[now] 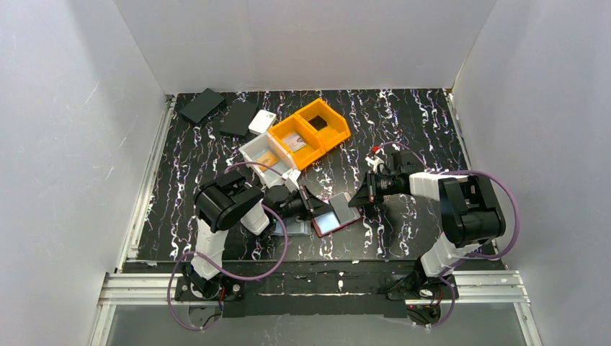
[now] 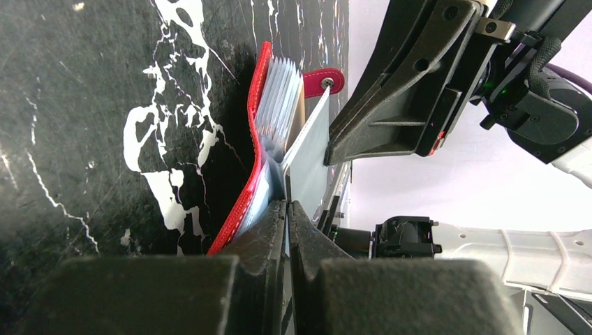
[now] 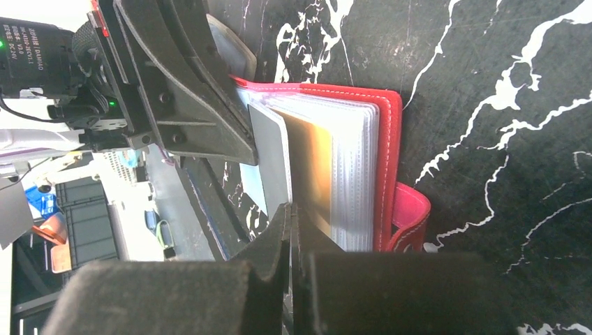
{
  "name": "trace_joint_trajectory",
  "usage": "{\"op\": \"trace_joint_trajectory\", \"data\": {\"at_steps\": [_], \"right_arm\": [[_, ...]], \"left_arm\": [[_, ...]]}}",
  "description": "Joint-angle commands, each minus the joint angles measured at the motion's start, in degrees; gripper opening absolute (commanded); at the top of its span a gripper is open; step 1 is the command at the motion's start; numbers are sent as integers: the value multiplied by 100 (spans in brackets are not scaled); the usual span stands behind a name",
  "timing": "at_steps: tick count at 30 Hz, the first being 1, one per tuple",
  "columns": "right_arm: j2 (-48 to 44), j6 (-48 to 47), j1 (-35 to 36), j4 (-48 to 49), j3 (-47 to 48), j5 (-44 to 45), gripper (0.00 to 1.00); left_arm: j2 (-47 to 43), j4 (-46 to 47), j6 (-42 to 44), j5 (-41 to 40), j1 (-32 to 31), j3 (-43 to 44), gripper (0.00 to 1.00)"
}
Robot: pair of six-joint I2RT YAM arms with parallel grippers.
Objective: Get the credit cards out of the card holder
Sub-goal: Remove the credit card from the card holder.
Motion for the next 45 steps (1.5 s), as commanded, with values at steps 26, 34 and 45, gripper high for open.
{"op": "trace_joint_trajectory", "data": {"at_steps": [26,34,45], "right_arm": [[151,-60,-149,179,-69,-168,2],[-63,196,-36,601,-207,-468,19],[-274,313,-36,677,-203,-314,22]], "left_arm": [[-546,-574,50,188,94,-245,34],[-476,-1037,47,117,-23,36,42],[-152,-1079,-81,-34,-53,143,37]]}}
